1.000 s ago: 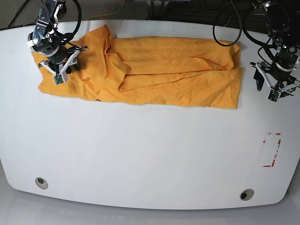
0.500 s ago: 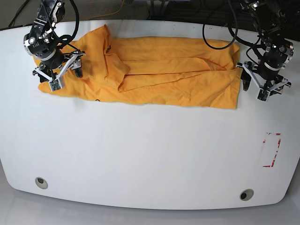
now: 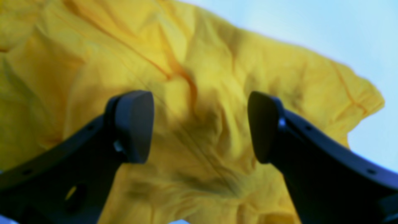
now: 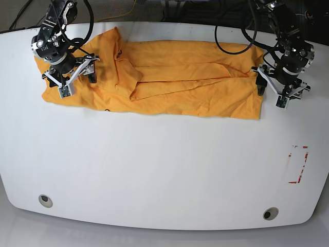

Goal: Layout the t-shirt on the table in an organized manner, then fold the t-shirt properly

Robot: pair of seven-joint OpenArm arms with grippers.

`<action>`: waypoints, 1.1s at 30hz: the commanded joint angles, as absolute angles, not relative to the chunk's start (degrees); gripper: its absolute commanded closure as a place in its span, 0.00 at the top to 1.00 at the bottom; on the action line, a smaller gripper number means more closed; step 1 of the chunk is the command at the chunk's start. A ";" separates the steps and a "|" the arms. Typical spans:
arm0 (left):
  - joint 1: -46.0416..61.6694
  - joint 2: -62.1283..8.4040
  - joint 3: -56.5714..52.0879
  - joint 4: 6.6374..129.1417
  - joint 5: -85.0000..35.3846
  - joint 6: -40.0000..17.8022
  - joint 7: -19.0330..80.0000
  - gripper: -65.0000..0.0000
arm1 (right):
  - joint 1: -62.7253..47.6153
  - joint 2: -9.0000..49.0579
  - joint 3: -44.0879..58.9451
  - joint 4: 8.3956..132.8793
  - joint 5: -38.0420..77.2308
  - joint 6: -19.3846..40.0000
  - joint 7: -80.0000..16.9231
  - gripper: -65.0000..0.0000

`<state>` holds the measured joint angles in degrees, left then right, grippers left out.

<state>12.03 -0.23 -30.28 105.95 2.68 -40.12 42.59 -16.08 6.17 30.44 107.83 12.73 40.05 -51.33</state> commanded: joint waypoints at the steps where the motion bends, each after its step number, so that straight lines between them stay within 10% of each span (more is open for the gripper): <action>1: 11.65 -0.22 -30.37 104.66 2.07 -40.00 41.71 0.79 | -15.43 6.55 30.73 108.79 13.67 40.00 -49.98 0.70; 6: 11.65 0.04 -30.46 103.25 1.98 -40.00 41.71 0.99 | -15.25 6.55 29.32 108.79 13.32 40.00 -49.98 0.70; 33: 12.00 -0.48 -30.11 93.76 -7.52 -40.00 41.71 0.99 | -15.52 6.73 29.05 108.79 13.23 40.00 -49.98 0.70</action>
<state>12.38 -0.14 -30.30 93.89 -7.20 -39.94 41.78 -15.81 6.04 28.82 107.83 12.64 40.07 -51.09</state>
